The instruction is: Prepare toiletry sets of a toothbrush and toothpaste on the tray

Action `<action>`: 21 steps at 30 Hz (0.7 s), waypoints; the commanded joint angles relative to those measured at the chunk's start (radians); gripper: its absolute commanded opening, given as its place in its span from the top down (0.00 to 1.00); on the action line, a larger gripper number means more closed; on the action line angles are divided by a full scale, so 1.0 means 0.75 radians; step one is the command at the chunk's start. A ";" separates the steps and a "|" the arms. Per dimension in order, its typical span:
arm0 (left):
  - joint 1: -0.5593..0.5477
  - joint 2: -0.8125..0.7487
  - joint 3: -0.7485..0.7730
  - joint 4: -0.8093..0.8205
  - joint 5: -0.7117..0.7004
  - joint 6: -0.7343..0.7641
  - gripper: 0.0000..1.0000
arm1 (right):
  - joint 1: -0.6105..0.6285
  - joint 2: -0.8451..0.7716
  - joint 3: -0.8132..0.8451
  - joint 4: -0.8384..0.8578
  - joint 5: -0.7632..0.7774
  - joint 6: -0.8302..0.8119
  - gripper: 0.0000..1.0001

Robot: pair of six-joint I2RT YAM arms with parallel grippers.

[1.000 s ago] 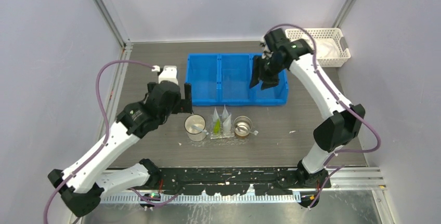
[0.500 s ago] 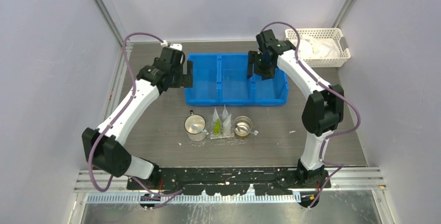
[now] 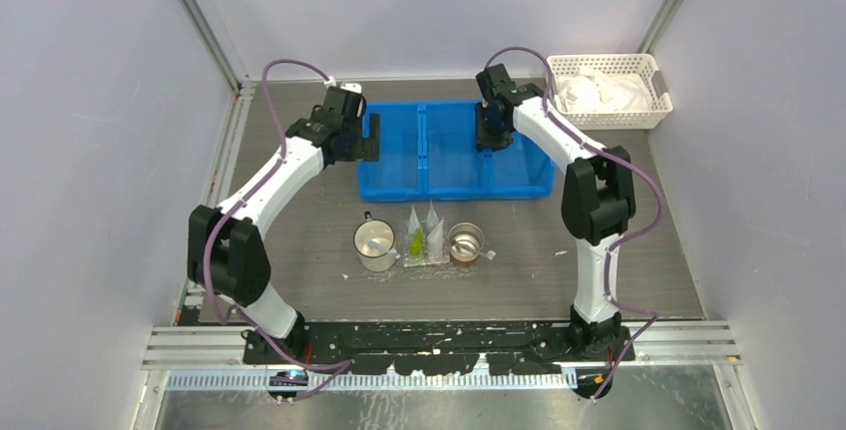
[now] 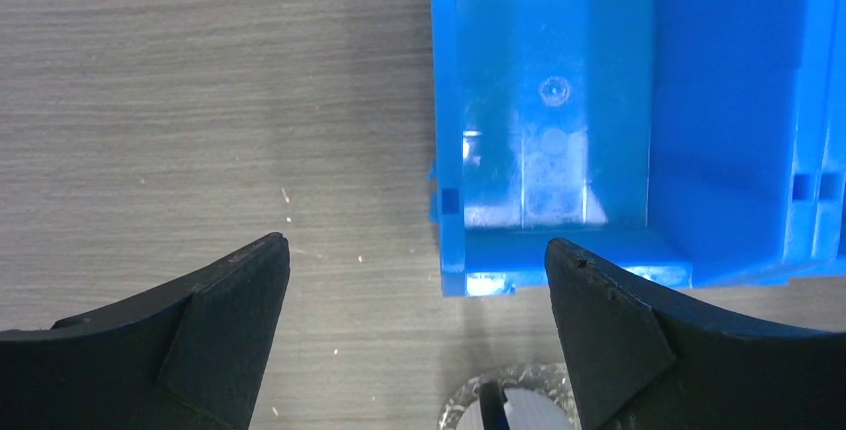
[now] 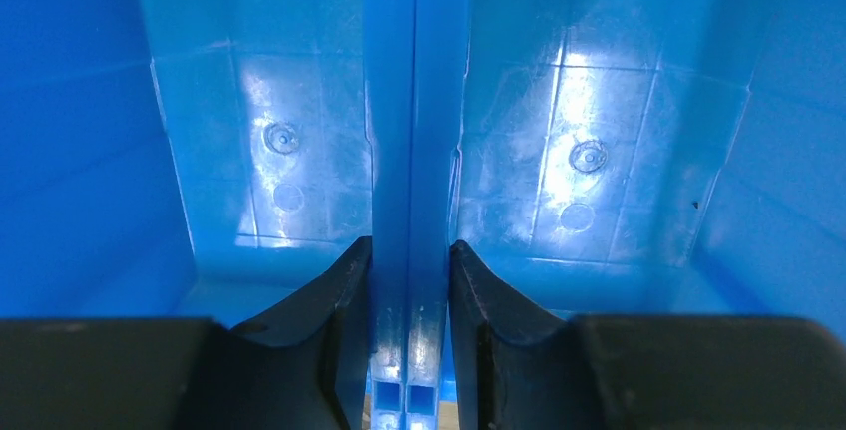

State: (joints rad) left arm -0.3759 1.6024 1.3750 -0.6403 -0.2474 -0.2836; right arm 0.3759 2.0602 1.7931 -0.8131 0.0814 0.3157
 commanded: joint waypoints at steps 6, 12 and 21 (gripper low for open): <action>0.080 0.192 0.107 0.198 -0.058 -0.012 0.01 | -0.006 0.198 0.230 0.143 0.042 0.025 1.00; 0.112 0.265 0.235 0.212 -0.039 0.008 0.00 | -0.004 0.471 0.659 0.042 -0.009 0.011 0.99; 0.188 0.458 0.436 0.214 0.025 0.016 0.00 | -0.015 0.670 0.921 0.084 -0.033 -0.004 0.90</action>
State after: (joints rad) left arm -0.2642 1.8935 1.6402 -0.5114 -0.2554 -0.2806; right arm 0.3710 2.5107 2.4779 -0.8246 0.1223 0.2913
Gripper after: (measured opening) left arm 0.996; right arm 0.354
